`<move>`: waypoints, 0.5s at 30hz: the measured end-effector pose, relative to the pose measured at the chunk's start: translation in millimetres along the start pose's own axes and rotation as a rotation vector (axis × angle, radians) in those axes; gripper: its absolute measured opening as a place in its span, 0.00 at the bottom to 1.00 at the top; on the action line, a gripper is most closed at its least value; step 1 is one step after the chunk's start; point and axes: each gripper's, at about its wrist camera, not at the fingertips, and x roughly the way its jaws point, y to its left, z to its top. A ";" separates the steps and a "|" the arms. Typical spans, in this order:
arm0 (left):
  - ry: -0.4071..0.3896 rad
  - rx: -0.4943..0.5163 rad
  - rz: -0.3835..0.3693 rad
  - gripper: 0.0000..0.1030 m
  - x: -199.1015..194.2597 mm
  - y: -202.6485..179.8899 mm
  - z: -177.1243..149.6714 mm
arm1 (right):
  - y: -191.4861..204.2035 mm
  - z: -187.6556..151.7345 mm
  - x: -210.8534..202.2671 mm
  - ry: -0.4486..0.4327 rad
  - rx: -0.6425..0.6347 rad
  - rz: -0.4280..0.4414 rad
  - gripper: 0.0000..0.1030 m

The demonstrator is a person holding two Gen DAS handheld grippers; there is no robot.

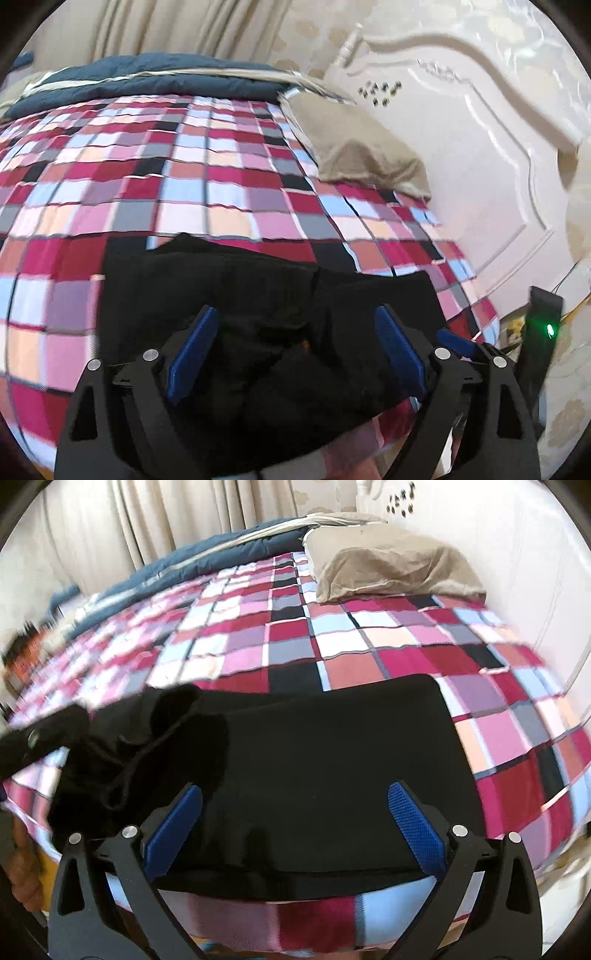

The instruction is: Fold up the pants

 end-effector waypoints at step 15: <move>-0.009 -0.265 0.153 0.84 -29.4 141.0 -42.6 | 35.1 41.0 81.1 0.306 0.200 0.618 0.75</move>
